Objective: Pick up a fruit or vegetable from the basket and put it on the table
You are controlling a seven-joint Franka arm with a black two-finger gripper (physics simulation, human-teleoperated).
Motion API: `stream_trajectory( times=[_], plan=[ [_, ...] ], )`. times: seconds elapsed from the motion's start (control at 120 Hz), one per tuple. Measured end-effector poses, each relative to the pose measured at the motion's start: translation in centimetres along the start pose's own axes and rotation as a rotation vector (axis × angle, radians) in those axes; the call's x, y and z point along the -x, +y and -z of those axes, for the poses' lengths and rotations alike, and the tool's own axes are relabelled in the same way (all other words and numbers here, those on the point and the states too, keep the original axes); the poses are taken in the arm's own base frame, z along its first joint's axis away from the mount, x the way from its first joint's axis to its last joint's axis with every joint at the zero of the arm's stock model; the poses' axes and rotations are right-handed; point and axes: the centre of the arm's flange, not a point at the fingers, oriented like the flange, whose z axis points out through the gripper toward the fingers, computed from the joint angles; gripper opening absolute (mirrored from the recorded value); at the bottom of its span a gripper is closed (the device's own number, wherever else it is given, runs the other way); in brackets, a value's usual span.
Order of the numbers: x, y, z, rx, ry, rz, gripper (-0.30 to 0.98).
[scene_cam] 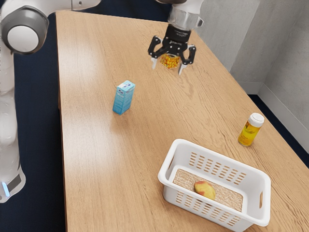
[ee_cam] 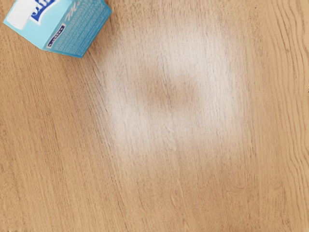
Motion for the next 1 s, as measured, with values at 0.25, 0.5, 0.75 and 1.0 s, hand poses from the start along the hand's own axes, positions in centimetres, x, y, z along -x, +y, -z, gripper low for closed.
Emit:
stream_trajectory(
  times=[0.25, 0.5, 0.75, 1.0],
  plan=[
    [-3.3, -0.7, 1.9, 0.087, -0.027, 0.376, 0.69],
    [10.6, 4.1, 0.2, 0.096, -0.091, 0.287, 0.69],
    [32.5, 3.7, -5.0, 0.025, -0.155, 0.018, 0.69],
    [27.3, 11.4, -11.4, 0.043, -0.171, 0.183, 0.69]
  ],
)
